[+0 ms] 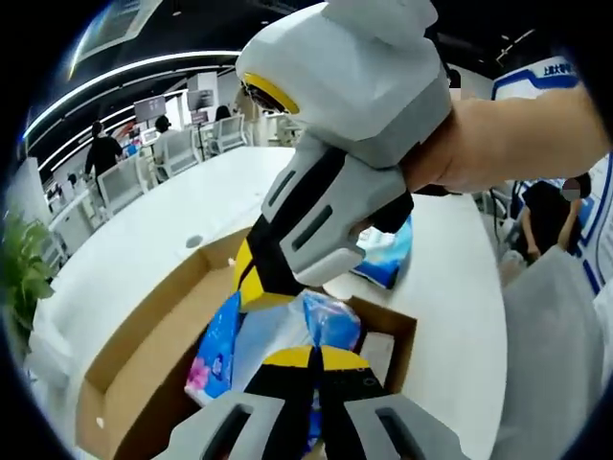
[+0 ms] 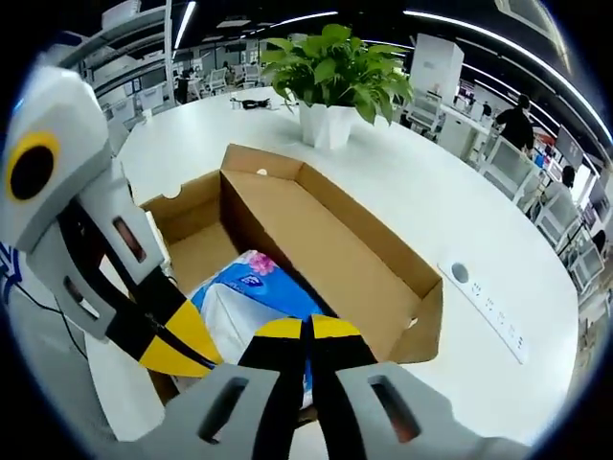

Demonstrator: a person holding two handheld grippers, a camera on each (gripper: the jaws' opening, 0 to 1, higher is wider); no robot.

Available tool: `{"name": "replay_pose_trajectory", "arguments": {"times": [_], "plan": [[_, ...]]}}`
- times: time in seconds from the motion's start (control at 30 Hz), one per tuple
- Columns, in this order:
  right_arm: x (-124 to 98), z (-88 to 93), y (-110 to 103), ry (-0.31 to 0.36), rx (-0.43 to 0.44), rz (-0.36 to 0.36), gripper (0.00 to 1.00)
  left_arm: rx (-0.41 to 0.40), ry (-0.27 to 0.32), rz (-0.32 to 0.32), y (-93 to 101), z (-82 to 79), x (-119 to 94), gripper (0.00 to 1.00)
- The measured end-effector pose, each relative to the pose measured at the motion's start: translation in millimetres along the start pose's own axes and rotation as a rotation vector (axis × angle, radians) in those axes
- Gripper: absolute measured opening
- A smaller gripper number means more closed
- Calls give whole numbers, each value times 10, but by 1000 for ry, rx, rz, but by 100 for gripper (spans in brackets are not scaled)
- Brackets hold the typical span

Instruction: Operate the shoe box by opening the lid, removing the specified soft item, and placing it in the target area until the item is outside and the box remains undamaged.

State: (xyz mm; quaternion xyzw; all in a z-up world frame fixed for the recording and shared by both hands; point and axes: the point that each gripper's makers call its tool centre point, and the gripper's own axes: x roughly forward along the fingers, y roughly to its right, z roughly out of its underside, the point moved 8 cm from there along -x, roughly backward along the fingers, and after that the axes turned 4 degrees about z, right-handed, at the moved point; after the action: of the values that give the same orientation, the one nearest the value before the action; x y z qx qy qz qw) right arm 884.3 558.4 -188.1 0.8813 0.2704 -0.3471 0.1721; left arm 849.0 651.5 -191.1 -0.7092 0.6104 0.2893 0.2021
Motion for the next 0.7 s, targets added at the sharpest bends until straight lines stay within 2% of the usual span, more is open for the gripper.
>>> {"name": "replay_pose_trajectory", "arguments": {"times": [0.43,0.7], "plan": [[-265,-92,54,37,-17,19,0,38,5,-24,123,-217,-126,0],[-457,-133,120,65,-25,33,0,64,9,-37,228,-414,-184,0]]}}
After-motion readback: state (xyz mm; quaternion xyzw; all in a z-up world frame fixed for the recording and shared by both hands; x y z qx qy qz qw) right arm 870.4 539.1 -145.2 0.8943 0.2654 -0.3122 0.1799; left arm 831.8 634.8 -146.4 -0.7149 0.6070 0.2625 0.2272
